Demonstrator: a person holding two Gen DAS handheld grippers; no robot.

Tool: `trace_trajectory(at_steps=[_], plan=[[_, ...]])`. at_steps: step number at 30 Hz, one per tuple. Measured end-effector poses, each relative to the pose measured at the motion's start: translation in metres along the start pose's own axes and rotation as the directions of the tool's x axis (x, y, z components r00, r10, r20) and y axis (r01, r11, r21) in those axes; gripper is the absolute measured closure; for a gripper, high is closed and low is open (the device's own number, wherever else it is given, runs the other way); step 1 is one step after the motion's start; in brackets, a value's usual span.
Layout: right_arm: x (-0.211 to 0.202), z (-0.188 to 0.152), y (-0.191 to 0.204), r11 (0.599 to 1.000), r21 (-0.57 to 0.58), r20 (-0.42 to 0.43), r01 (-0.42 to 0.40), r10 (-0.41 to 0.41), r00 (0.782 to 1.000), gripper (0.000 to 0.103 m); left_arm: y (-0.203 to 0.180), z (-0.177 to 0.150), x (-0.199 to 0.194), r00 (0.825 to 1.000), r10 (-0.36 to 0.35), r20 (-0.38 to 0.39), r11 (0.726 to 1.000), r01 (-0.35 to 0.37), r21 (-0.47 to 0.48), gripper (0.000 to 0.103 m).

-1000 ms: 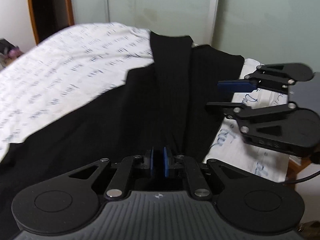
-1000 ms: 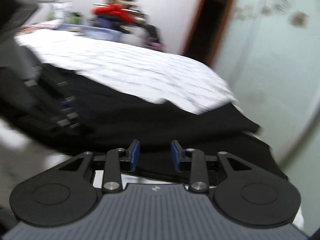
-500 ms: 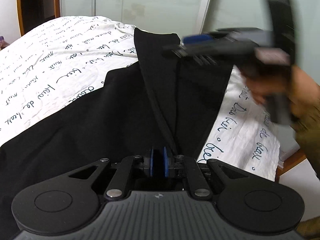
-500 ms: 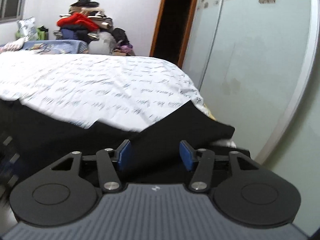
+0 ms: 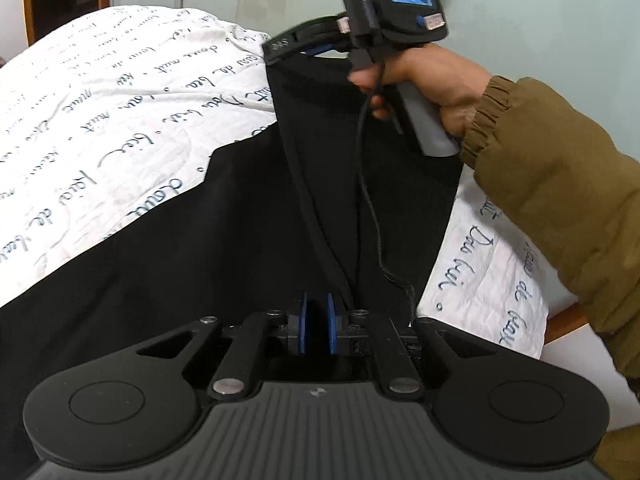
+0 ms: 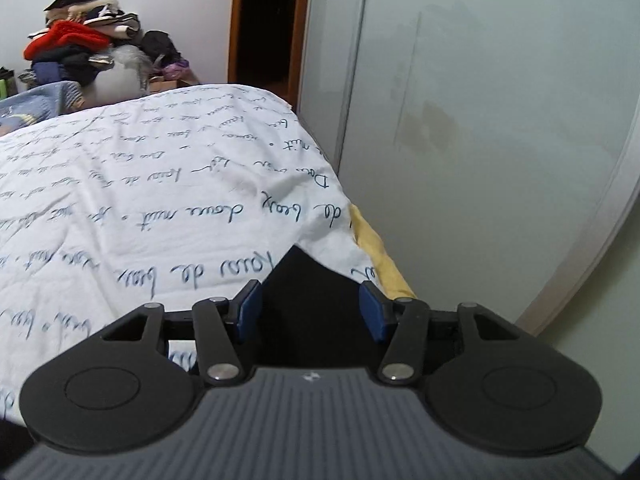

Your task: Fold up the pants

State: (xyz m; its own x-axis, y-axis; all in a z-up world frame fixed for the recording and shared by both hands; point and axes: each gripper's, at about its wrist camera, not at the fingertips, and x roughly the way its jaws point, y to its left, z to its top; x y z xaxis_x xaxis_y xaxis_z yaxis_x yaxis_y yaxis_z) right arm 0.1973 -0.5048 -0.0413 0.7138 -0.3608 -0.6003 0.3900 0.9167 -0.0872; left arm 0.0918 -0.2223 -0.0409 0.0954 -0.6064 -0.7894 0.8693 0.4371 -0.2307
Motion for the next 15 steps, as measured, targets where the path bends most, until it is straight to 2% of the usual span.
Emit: trace_trajectory(at_steps=[3, 4, 5, 6, 15], plan=[[0.012, 0.002, 0.002, 1.000, 0.002, -0.006, -0.008, 0.008, 1.000, 0.053, -0.001, 0.000, 0.000, 0.999, -0.023, 0.038, 1.000, 0.024, -0.007, 0.093], [0.015, 0.002, 0.003, 1.000, -0.011, -0.017, -0.013, 0.013, 1.000, 0.068, -0.001, -0.001, -0.001, 0.999, -0.022, 0.047, 1.000, 0.022, -0.002, 0.093], [0.016, 0.002, 0.002, 1.000, -0.018, -0.025, -0.022, 0.022, 0.999, 0.095, -0.002, -0.002, -0.001, 0.998, -0.017, 0.053, 1.000, 0.017, 0.007, 0.093], [0.015, 0.002, 0.001, 0.999, -0.014, -0.026, -0.036, 0.036, 0.999, 0.103, -0.003, -0.003, -0.002, 0.998, -0.015, 0.056, 1.000, 0.014, 0.014, 0.093], [-0.062, -0.008, -0.023, 0.999, 0.008, 0.123, -0.048, 0.047, 0.991, 0.103, -0.013, -0.012, 0.002, 0.998, -0.045, 0.044, 0.998, 0.042, 0.055, 0.093]])
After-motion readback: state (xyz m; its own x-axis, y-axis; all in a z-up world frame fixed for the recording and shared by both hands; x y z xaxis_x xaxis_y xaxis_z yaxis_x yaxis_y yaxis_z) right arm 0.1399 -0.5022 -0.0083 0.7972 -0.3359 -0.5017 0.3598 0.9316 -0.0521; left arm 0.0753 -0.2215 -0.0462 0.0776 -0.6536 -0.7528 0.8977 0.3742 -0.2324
